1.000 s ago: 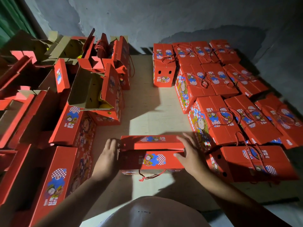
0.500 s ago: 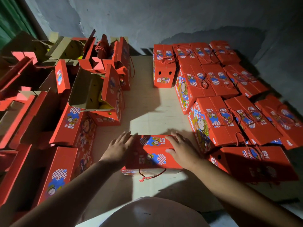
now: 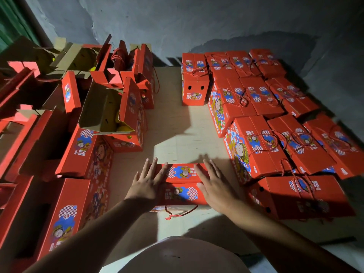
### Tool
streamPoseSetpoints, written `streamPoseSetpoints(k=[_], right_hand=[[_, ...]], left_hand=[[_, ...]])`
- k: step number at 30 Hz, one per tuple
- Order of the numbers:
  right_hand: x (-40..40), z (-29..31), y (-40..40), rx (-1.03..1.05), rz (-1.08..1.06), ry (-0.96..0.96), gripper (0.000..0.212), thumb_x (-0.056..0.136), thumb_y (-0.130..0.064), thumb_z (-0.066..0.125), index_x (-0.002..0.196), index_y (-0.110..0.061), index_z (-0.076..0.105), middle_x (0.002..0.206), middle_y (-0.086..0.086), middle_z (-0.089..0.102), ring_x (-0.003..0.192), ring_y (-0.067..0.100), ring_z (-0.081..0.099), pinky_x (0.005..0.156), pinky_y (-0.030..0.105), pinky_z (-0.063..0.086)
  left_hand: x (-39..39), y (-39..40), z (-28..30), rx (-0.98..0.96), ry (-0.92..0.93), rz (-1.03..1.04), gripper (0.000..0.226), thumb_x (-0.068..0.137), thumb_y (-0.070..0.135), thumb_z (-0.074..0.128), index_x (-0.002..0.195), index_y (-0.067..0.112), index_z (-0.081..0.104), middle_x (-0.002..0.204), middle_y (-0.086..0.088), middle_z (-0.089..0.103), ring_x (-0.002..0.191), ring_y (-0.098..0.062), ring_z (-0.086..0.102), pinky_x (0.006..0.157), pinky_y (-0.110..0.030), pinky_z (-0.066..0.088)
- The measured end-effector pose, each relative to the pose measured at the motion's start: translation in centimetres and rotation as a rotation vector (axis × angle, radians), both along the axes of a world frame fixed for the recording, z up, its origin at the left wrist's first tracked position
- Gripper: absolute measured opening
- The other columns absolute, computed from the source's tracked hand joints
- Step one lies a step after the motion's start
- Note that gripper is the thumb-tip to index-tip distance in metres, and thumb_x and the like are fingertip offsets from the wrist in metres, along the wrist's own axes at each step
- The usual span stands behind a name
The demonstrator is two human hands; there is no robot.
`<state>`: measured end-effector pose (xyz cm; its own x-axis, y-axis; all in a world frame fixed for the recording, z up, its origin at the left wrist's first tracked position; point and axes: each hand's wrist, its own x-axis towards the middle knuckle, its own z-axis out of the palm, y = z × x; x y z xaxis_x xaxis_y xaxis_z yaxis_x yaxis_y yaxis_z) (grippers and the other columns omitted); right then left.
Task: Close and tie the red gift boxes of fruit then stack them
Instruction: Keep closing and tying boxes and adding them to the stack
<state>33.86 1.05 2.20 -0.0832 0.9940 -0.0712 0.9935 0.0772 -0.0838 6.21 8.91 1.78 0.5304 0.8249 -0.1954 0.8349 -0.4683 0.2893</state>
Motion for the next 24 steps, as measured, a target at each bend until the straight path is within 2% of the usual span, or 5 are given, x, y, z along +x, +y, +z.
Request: streamPoseSetpoints(k=[3, 8, 11, 14, 24], right_hand=[[0.0, -0.8, -1.7, -0.038, -0.006, 0.026, 0.081, 0.100, -0.067, 0.027, 0.165, -0.024, 0.007, 0.172, 0.014, -0.004, 0.158, 0.029, -0.012, 0.128, 0.044, 0.011], [0.5, -1.6, -3.7, -0.027, 0.026, 0.106, 0.102, 0.091, -0.083, 0.033, 0.164, -0.013, 0.016, 0.170, 0.019, -0.005, 0.158, 0.034, -0.007, 0.125, 0.047, 0.020], [0.8, -1.3, -3.5, -0.086, 0.035, 0.043, 0.121, 0.077, -0.084, 0.056, 0.165, -0.019, 0.006, 0.170, 0.018, -0.010, 0.158, 0.035, -0.010, 0.125, 0.048, 0.015], [0.1, -1.2, -3.8, -0.093, 0.006, -0.077, 0.128, 0.063, -0.063, 0.082, 0.164, -0.025, 0.014, 0.170, 0.021, 0.005, 0.157, 0.040, 0.007, 0.123, 0.060, 0.021], [-5.5, 1.0, -1.0, 0.207, 0.047, 0.136, 0.063, 0.099, -0.056, 0.046, 0.156, -0.032, 0.039, 0.157, 0.002, 0.043, 0.145, 0.027, 0.038, 0.120, 0.052, 0.025]], left_hand=[[-0.6, -1.6, -0.5, 0.039, -0.054, 0.019, 0.073, 0.098, 0.076, 0.010, 0.157, 0.044, -0.019, 0.167, 0.005, -0.024, 0.153, -0.021, -0.027, 0.124, -0.054, 0.008], [-1.4, -3.4, -1.3, 0.020, -0.146, 0.098, 0.077, 0.097, 0.079, 0.017, 0.158, 0.044, -0.015, 0.165, 0.009, -0.030, 0.151, -0.021, -0.031, 0.123, -0.051, 0.013], [-1.4, -3.3, -1.0, -0.068, -0.248, 0.153, 0.075, 0.096, 0.079, 0.025, 0.155, 0.053, -0.013, 0.162, 0.009, -0.036, 0.151, -0.022, -0.031, 0.119, -0.054, 0.024], [-1.9, -4.0, -0.7, -0.145, -0.346, 0.226, 0.075, 0.096, 0.077, 0.034, 0.153, 0.059, -0.011, 0.162, 0.007, -0.037, 0.156, -0.029, 0.002, 0.114, -0.048, 0.037], [-4.8, -6.8, -1.5, -0.167, -0.551, 0.262, 0.079, 0.096, 0.030, 0.069, 0.159, 0.040, 0.023, 0.169, 0.002, 0.016, 0.155, -0.005, 0.011, 0.118, -0.020, 0.026]])
